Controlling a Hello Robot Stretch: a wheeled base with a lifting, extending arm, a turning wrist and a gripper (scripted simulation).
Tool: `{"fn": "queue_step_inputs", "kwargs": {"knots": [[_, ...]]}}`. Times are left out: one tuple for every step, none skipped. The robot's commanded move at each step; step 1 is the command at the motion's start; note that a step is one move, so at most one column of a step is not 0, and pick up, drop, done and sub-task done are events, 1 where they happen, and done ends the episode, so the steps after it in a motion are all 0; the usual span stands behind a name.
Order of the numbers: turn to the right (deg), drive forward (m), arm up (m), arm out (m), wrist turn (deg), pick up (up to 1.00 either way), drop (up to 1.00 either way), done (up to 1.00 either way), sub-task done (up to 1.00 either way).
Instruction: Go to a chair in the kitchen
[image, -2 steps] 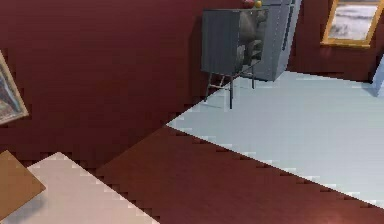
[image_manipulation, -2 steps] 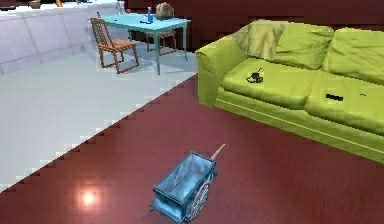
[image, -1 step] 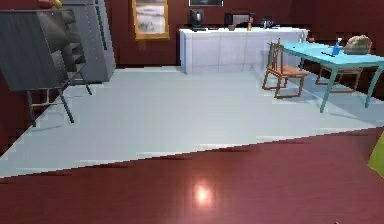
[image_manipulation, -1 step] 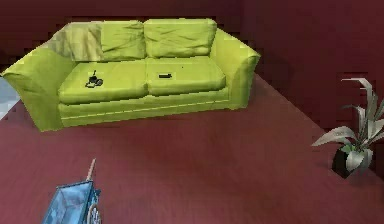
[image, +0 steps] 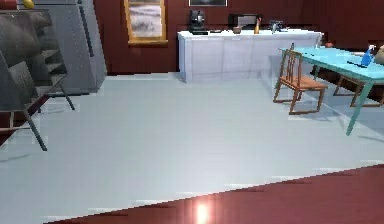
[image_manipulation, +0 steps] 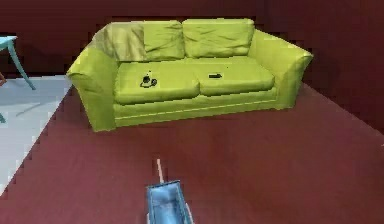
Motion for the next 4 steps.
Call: {"fn": "queue_step_inputs", "kwargs": {"knots": [[36.0,0.00,0.00,0.00,0.0,0.00,0.00,0.00,0.00],[0.0,0.45,0.00,0.00,0.0,0.00,0.00,0.00,0.00],[-6.0,0.00,0.00,0.00,0.0,0.00,0.00,0.00,0.00],[0.0,1.00,0.00,0.00,0.0,0.00,0.00,0.00,0.00]]}}
